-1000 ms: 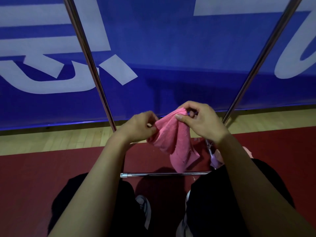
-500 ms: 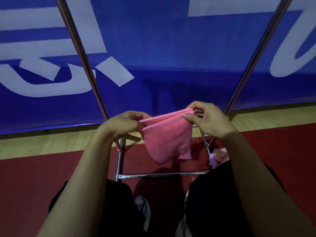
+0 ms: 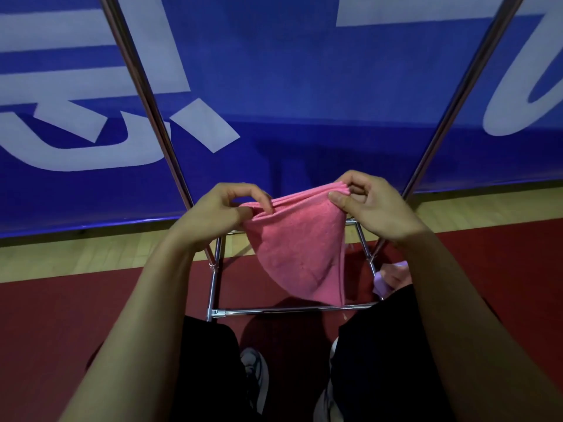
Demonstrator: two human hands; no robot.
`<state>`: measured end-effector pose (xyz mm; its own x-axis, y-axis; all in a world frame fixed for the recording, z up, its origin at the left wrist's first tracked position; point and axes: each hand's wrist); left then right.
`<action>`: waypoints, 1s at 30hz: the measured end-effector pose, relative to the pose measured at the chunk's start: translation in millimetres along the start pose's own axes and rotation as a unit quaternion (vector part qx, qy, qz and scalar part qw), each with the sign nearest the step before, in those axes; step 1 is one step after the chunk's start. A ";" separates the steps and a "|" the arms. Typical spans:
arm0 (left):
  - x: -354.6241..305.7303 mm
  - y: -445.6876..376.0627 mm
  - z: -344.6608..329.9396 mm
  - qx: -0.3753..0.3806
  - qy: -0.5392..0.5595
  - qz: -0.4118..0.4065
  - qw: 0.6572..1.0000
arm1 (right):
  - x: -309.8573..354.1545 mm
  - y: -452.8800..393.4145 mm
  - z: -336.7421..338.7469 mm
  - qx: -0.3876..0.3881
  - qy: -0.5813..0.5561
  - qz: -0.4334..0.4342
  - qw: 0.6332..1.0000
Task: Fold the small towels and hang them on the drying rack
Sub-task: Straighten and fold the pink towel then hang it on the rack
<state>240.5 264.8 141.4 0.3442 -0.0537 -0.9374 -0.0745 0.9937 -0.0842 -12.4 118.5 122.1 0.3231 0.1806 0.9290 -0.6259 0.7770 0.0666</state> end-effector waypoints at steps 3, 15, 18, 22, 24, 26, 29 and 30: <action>0.1 0.8 2.3 -0.009 -0.024 0.015 1.000 | 1.7 0.6 1.1 -0.008 -0.009 0.000 1.000; 7.4 -0.5 -19.2 0.163 -0.229 0.098 0.955 | -2.6 -1.2 -6.8 -0.005 0.005 -0.003 1.000; 9.1 -1.5 -19.5 0.165 -0.268 0.109 0.943 | -4.7 -1.9 -7.3 -0.004 0.023 -0.004 1.000; 7.1 -2.6 -19.6 0.152 -0.325 0.091 0.929 | -7.0 -3.8 -4.2 -0.024 0.023 -0.008 0.999; 5.8 -2.5 -22.9 0.119 -0.362 0.059 0.923 | -9.7 -4.8 -1.5 -0.033 0.026 -0.008 0.999; 7.3 -2.9 -20.2 0.097 -0.373 0.030 0.922 | -12.0 -5.5 1.6 -0.043 0.026 -0.007 0.999; 15.1 -1.6 -12.3 0.092 -0.364 0.009 0.927 | -15.3 -6.6 5.0 -0.051 0.027 -0.006 0.998; 15.8 0.1 -11.4 0.080 -0.365 0.000 0.927 | -17.2 -7.8 6.0 -0.059 0.029 -0.007 0.998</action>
<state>235.2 262.9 122.7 0.8909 -0.0308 -0.4531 0.0457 0.9987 0.0219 -17.3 105.7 107.8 0.3737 0.1999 0.9058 -0.5346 0.8444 0.0342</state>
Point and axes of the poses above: each hand's wrist, its own y-axis away from the middle knuckle, its own z-axis out of the back of the hand, x = y × z, and after that the axes turned 10 degrees about -z, right-handed
